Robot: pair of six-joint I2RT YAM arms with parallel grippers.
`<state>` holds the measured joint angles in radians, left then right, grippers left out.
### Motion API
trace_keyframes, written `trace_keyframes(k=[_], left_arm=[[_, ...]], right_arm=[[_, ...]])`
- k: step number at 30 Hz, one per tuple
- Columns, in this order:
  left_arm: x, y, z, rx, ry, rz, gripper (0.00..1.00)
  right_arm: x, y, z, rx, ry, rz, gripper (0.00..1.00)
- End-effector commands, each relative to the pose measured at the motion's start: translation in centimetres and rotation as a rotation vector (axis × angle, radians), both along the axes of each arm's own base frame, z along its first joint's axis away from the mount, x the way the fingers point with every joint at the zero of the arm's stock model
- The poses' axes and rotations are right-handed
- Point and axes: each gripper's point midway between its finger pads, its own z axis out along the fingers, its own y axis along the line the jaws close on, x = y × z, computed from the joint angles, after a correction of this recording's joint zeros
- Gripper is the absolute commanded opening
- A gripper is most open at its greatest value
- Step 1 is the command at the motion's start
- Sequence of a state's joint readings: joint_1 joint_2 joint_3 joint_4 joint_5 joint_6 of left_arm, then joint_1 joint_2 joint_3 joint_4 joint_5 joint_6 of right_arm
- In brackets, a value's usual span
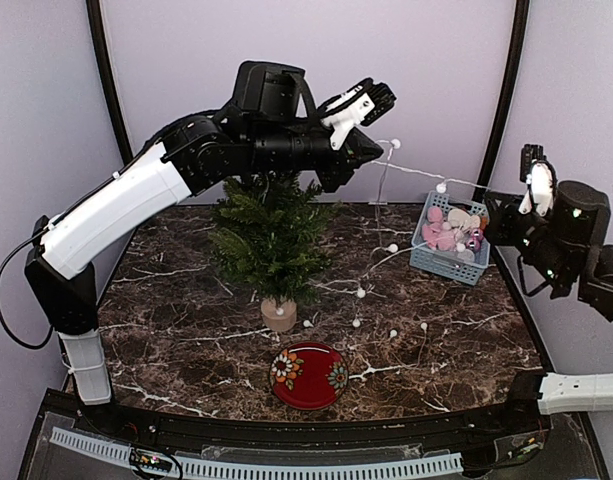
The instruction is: Decorate the small christmas tree
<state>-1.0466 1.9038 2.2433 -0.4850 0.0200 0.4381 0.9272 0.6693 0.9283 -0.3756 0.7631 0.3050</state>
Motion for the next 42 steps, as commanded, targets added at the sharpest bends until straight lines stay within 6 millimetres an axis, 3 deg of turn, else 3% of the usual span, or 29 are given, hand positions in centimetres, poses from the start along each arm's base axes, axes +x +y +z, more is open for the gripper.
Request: trace_keyframes(k=[1,4,6,8,11,14,19,22,25,29,33,35,37,39,42], left_arm=[[-0.1,2.0,5.9,-0.107,-0.147,0.004,0.0],[0.0,1.7,7.2,-0.148,-0.199,-0.012,0.0],[0.1,1.5,7.7,-0.164,-0.228,-0.018,0.0],[0.2,1.4,8.2,-0.173,-0.255,-0.015,0.0],[0.8,1.5,8.3,-0.17,-0.277,0.006,0.0],[1.2,1.6,7.9,-0.162,-0.275,0.016,0.0],[1.4,1.5,7.1,-0.142,-0.263,0.012,0.0],[1.5,1.4,6.9,-0.136,-0.267,0.011,0.0],[1.6,1.4,6.7,-0.129,-0.271,0.013,0.0],[1.9,1.4,6.3,-0.113,-0.276,0.024,0.0],[1.8,1.5,5.8,-0.107,-0.271,0.023,0.0],[1.6,1.5,5.7,-0.109,-0.258,0.009,0.0],[1.2,1.5,5.5,-0.113,-0.239,-0.01,0.0],[0.7,1.4,5.2,-0.113,-0.224,-0.037,0.0],[0.3,1.6,4.9,-0.114,-0.211,-0.049,0.0]], right_arm=[[1.5,-3.4,4.5,-0.105,-0.033,-0.199,0.0],[1.9,-4.4,9.3,-0.06,-0.08,-0.232,0.0],[1.8,-4.0,11.9,-0.03,-0.1,-0.191,0.0],[1.6,-3.2,13.5,-0.011,-0.107,-0.134,0.0],[1.4,-1.7,14.1,0.01,-0.113,-0.051,0.0],[1.7,-0.6,12.4,0.009,-0.095,-0.006,0.0],[2.5,2.6,7.3,0.021,-0.008,0.104,0.0],[1.5,6.6,4.6,0.038,0.031,0.323,0.0],[-1.1,11.2,2.3,0.085,0.06,0.62,0.0],[-3.6,14.2,1.4,0.19,0.093,0.835,0.0],[-3.0,14.3,1.0,0.26,0.091,0.813,0.0],[-1.5,13.5,0.1,0.243,0.124,0.712,0.19],[-0.7,12.7,-0.1,0.226,0.117,0.645,0.5],[0.1,11.3,0.6,0.234,0.082,0.557,0.73],[1.1,9.1,2.1,0.245,0.035,0.428,0.86]])
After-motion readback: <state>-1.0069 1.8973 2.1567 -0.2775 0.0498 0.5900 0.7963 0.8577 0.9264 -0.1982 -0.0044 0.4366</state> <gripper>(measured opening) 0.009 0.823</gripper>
